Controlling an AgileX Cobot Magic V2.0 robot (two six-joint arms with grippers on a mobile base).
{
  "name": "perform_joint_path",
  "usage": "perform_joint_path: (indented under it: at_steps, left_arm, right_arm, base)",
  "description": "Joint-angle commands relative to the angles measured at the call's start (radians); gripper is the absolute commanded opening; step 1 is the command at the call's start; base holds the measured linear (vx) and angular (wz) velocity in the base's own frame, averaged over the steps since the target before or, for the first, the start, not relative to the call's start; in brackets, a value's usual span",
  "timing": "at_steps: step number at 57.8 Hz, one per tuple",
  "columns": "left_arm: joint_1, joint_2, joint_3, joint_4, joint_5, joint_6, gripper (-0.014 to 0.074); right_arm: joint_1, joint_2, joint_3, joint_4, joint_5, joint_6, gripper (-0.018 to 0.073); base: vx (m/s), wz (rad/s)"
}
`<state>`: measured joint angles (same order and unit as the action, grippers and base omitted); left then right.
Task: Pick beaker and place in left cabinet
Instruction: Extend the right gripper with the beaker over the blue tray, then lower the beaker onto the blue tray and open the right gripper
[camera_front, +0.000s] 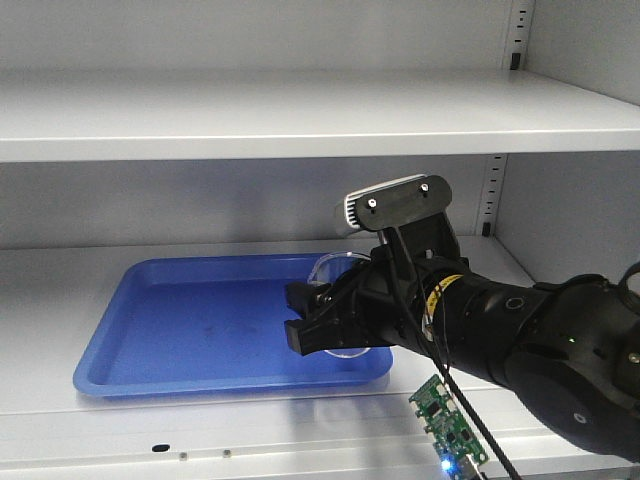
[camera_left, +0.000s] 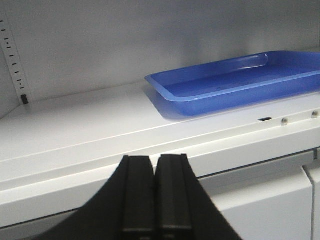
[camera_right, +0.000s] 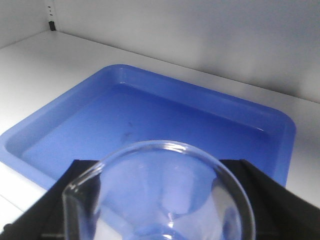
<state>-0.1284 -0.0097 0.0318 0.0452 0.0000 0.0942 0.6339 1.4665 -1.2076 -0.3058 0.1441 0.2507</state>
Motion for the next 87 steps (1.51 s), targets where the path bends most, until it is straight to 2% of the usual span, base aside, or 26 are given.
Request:
perform_joint_path:
  at_steps: [1,43,57,70,87]
  left_arm:
    - [-0.001,-0.019,0.016,-0.003,-0.075,-0.003,0.0001]
    - [-0.001,-0.019,0.016,-0.003,-0.075,-0.003,0.0001]
    - [-0.001,-0.019,0.016,-0.003,-0.075,-0.003,0.0001]
    - [-0.001,-0.019,0.016,-0.003,-0.075,-0.003,0.0001]
    - [-0.001,-0.019,0.016,-0.003,-0.075,-0.003,0.0001]
  right_arm:
    - [-0.003,-0.038,-0.038,-0.008,-0.083,0.001,-0.0004]
    - [-0.003,-0.038,-0.038,-0.005,-0.123,0.002,-0.0004]
    - [-0.023,0.08,-0.051,-0.011,-0.295,-0.002,-0.0004]
    - [-0.064,0.27,-0.209,-0.008,-0.304,0.003,-0.0004]
    - [-0.062,0.482,-0.412,-0.005,-0.291,0.006,0.0001]
  base:
    - [0.02,-0.07]
    - [0.0,-0.01]
    - [0.0,0.0]
    - [0.0,0.0]
    - [0.0,0.0]
